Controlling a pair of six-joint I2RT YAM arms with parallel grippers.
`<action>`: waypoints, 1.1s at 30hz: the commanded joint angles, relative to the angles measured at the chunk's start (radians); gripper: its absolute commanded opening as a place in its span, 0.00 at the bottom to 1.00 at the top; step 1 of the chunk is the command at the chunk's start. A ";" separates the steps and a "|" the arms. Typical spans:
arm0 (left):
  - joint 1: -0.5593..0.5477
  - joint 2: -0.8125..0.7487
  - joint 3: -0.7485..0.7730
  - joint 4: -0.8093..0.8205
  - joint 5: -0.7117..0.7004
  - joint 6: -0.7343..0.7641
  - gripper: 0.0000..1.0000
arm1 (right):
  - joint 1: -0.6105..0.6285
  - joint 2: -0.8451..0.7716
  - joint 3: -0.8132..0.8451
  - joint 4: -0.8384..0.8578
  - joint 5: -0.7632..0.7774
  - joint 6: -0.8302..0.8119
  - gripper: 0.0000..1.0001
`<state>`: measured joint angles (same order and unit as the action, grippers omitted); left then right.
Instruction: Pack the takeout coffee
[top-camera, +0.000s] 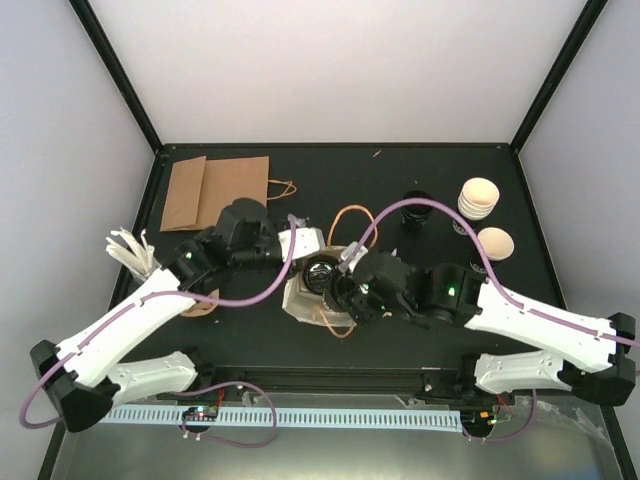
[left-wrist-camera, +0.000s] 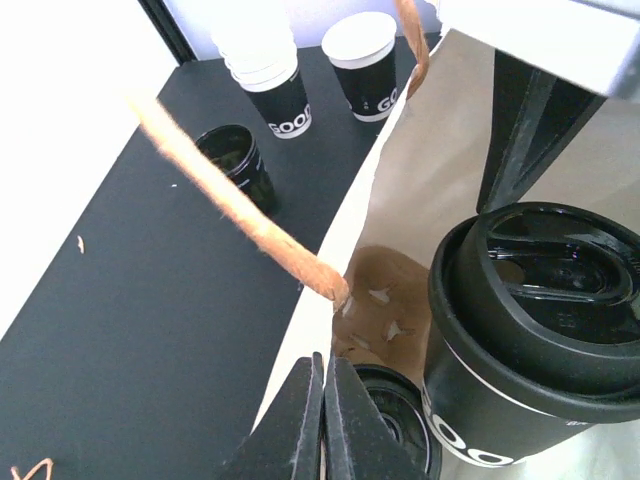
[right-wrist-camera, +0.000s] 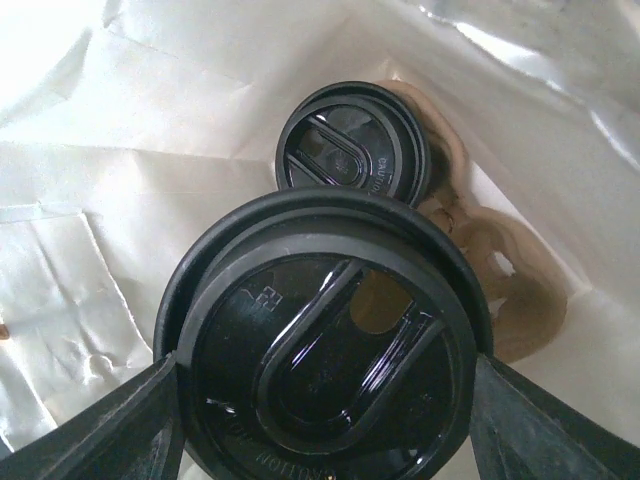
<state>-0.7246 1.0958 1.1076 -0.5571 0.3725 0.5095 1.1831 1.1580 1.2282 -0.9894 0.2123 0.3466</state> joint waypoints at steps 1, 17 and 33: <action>-0.079 -0.100 -0.069 0.102 -0.131 -0.076 0.01 | 0.134 -0.052 -0.069 0.090 0.215 0.020 0.56; -0.157 -0.232 -0.147 0.080 -0.204 -0.204 0.01 | 0.398 0.061 -0.112 -0.009 0.553 0.165 0.55; -0.176 -0.250 -0.171 0.087 -0.213 -0.215 0.02 | 0.397 -0.013 -0.092 -0.123 0.572 0.297 0.56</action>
<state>-0.8921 0.8631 0.9360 -0.5068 0.1658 0.3088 1.5764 1.1233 1.1179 -1.0447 0.7166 0.5602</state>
